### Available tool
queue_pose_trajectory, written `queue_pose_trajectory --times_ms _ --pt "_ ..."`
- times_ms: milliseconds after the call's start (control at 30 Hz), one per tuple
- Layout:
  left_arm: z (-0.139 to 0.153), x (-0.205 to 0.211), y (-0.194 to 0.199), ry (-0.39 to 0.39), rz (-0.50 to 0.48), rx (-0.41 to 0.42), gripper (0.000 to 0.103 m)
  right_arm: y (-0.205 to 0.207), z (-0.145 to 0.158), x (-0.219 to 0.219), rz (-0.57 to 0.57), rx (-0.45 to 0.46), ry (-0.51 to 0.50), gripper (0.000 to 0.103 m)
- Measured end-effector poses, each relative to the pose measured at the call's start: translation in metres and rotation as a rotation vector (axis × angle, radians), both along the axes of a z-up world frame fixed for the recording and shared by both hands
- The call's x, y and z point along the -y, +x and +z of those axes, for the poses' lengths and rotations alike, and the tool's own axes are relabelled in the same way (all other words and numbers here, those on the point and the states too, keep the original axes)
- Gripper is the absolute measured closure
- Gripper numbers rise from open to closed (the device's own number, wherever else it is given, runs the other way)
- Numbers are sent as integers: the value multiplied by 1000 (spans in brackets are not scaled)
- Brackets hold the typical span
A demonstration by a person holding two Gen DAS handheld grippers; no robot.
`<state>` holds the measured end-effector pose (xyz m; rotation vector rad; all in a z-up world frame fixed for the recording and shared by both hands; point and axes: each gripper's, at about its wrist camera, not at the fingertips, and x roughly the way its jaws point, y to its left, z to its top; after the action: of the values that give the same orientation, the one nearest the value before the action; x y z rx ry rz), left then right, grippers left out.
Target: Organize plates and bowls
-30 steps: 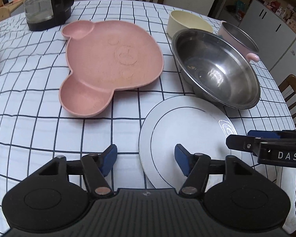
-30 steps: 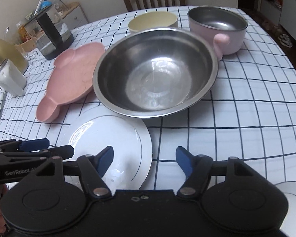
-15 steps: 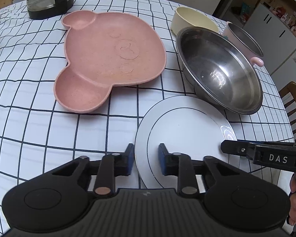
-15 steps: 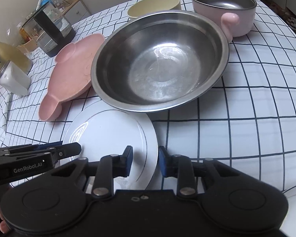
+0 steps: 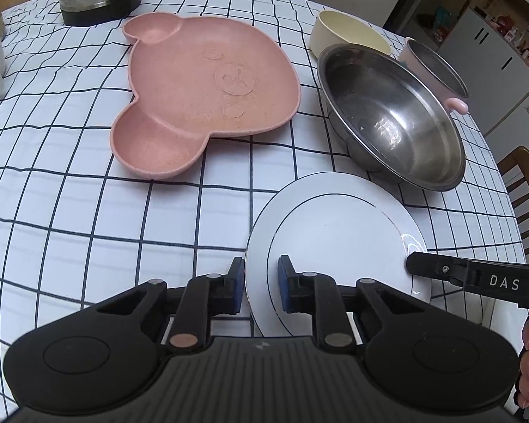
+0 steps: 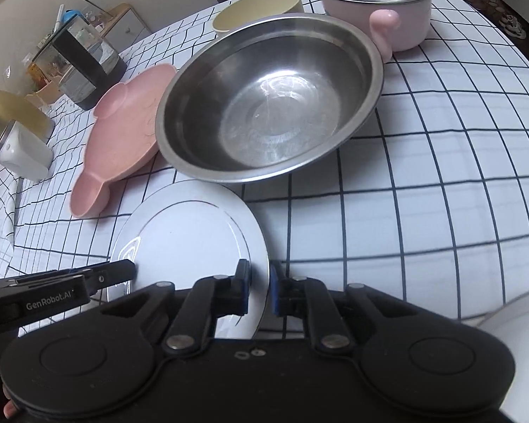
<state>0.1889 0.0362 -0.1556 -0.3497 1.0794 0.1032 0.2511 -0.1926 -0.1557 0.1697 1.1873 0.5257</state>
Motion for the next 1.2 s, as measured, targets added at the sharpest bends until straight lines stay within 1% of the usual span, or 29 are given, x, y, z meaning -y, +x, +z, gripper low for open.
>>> queue_pose_trajectory --times_ms 267,433,667,967,1100,1200 --pt "21 11 -18 -5 -37 35 84 -21 19 10 -46 18 6 91" --pt "39 25 -30 -7 -94 65 84 -39 36 25 -100 31 19 92" --pt "58 55 -43 -11 -203 108 85 -75 59 56 -199 72 20 92" --pt "73 114 -48 -33 -363 150 84 -120 80 109 -368 126 -2 92" --pt "70 148 -43 -30 -432 149 84 -133 79 139 -436 122 -6 92" --pt "61 175 -36 -22 -479 138 85 -139 72 164 -482 102 -6 92"
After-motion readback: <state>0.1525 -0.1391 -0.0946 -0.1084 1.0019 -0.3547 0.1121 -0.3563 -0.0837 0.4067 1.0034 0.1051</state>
